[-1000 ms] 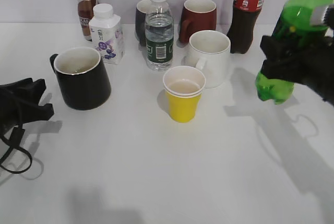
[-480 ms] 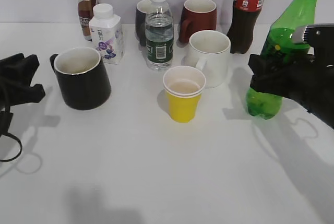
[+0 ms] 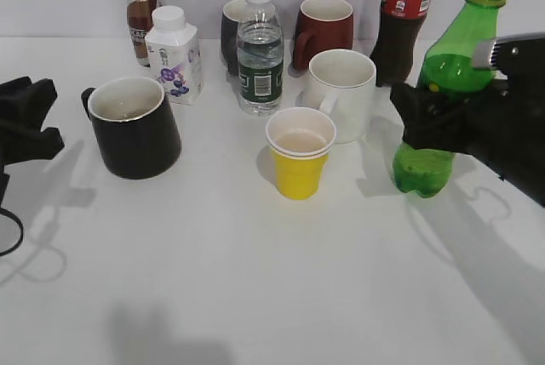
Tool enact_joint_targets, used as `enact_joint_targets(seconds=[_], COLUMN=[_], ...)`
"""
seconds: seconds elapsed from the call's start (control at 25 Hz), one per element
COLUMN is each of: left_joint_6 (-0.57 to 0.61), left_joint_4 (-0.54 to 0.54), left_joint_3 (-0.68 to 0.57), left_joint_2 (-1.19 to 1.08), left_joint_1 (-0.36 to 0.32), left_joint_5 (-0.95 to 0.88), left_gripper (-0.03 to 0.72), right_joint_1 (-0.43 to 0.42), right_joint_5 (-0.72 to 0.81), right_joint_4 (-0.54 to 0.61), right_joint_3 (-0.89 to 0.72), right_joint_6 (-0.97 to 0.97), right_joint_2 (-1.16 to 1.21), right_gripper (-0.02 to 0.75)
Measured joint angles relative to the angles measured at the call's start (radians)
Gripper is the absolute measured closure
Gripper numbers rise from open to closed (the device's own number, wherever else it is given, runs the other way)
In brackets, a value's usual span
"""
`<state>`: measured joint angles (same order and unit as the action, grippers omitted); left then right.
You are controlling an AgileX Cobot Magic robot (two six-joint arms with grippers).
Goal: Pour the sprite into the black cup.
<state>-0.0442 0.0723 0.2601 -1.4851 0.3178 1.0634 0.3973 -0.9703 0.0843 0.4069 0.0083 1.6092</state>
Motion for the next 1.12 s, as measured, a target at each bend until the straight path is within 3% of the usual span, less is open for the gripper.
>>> enact_joint_targets(seconds=[0.32, 0.48, 0.64, 0.76, 0.92, 1.12], left_joint_6=[0.072, 0.077, 0.077, 0.078, 0.078, 0.06], left_joint_4=[-0.029, -0.03, -0.049, -0.049, -0.049, -0.052], left_joint_3=[0.009, 0.139, 0.354, 0.447, 0.479, 0.48], left_joint_2=[0.225, 0.423, 0.613, 0.773, 0.933, 1.141], left_joint_1=[0.0, 0.0, 0.0, 0.0, 0.0, 0.0], left_joint_5=[-0.224, -0.637, -1.146, -1.37, -1.564, -1.888], left_gripper=[0.476, 0.476, 0.475, 0.457, 0.386, 0.319], right_joint_1=[0.0, 0.0, 0.0, 0.0, 0.0, 0.0], right_joint_5=[0.033, 0.21, 0.472, 0.671, 0.989, 1.551], right_joint_4=[-0.017, -0.022, -0.039, -0.063, -0.073, -0.075], right_joint_3=[0.054, 0.135, 0.227, 0.277, 0.302, 0.304], right_joint_6=[-0.034, -0.053, -0.101, -0.107, -0.113, -0.11], right_joint_2=[-0.128, -0.28, -0.472, -0.629, -0.872, -1.123], right_gripper=[0.117, 0.117, 0.117, 0.117, 0.117, 0.119])
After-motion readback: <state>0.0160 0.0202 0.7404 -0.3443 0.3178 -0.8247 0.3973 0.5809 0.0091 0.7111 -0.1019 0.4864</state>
